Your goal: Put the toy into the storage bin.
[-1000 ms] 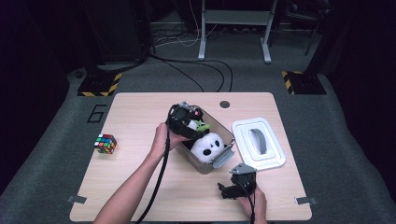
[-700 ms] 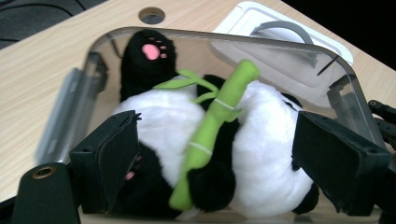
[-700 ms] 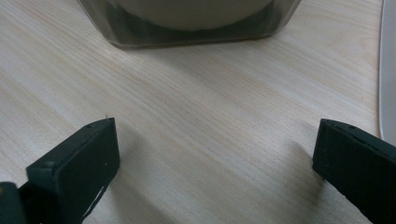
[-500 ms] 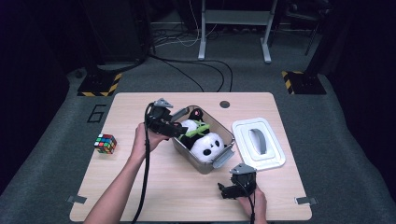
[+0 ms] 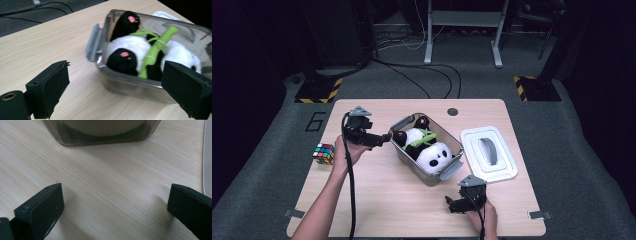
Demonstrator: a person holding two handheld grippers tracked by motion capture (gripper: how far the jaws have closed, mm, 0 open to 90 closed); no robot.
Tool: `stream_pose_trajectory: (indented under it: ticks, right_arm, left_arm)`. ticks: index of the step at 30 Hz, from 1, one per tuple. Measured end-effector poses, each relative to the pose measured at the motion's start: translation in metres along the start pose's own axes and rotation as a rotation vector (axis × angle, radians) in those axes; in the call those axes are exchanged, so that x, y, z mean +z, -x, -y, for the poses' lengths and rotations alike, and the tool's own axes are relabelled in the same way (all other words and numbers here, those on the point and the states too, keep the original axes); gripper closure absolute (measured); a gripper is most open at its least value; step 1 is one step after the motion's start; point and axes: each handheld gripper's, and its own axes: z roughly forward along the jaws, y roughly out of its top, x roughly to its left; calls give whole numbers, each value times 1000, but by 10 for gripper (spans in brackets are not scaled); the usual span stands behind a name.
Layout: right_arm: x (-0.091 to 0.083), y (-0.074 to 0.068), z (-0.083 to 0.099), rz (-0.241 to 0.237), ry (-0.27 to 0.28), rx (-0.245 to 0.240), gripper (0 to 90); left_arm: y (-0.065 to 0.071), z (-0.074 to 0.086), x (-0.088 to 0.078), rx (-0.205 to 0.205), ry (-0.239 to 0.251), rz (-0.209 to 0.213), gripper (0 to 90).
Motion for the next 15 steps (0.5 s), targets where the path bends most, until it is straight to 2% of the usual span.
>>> stream_pose_trajectory:
  ticks: [7, 15]
  right_arm:
    - [0, 0, 0, 0, 0, 0, 0]
    - [0, 0, 0, 0, 0, 0, 0]
  left_arm:
    - [-26, 20, -8, -34, 15, -67, 27]
    - [-69, 54, -14, -139, 18, -142, 2]
